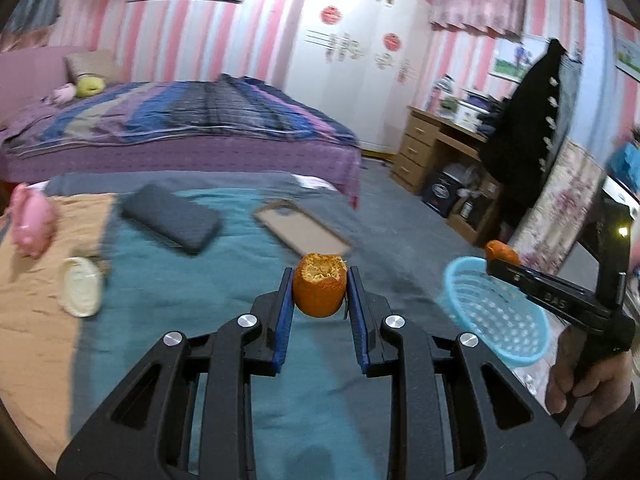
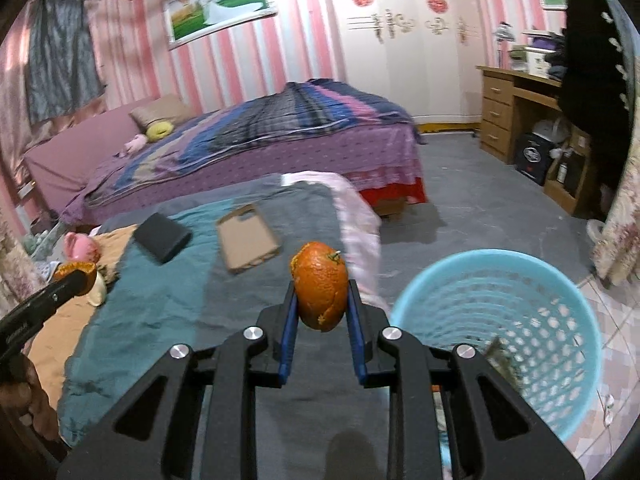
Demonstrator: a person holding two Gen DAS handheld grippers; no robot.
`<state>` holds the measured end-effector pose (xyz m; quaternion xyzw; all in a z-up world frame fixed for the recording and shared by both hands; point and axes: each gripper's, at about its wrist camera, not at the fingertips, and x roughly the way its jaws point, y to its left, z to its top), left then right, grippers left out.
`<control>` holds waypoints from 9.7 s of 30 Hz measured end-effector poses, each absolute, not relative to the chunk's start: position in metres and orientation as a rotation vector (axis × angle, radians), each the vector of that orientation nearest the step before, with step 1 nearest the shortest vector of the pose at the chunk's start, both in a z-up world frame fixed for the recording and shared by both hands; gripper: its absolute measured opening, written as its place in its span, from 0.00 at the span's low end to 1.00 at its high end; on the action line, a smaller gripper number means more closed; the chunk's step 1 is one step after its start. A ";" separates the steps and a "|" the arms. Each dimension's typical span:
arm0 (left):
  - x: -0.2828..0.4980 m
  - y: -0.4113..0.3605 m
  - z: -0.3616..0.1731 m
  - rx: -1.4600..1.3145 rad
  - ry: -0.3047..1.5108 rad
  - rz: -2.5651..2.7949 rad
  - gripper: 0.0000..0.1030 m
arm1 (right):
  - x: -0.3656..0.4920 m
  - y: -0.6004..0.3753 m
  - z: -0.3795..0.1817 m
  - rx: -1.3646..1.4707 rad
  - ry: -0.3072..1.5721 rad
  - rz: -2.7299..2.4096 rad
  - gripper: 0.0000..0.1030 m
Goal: Collect trash
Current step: 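Carry the peel in the left tool while the right tool carries the orange to the basket, then open the left tool over the basket while the right tool releases the orange, then move both open tools back over the bed, then grasp the white round lid with the left tool while the right tool grasps the brown cloth, then carry the lid in the left tool while the right tool carries the cloth to the basket, then open the left tool over the basket while the right tool releases the cloth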
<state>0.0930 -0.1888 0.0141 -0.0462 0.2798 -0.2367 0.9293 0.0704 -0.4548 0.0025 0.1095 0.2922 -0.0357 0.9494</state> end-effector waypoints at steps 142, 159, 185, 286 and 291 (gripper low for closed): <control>0.213 -0.009 -0.079 -0.152 0.827 -0.075 0.62 | 0.168 -0.205 -0.011 0.091 0.672 0.118 0.88; 0.175 0.068 -0.020 -0.232 0.646 -0.004 0.59 | 0.195 -0.156 -0.023 0.070 0.709 0.157 0.88; 0.177 0.127 -0.044 -0.235 0.682 0.073 0.59 | 0.255 -0.047 -0.070 -0.003 0.867 0.291 0.46; 0.101 -0.361 0.004 -0.008 0.602 -0.760 0.59 | 0.011 -0.569 -0.018 0.281 0.601 -0.360 0.45; 0.105 -0.379 -0.003 0.004 0.626 -0.772 0.59 | 0.010 -0.578 -0.021 0.287 0.612 -0.365 0.47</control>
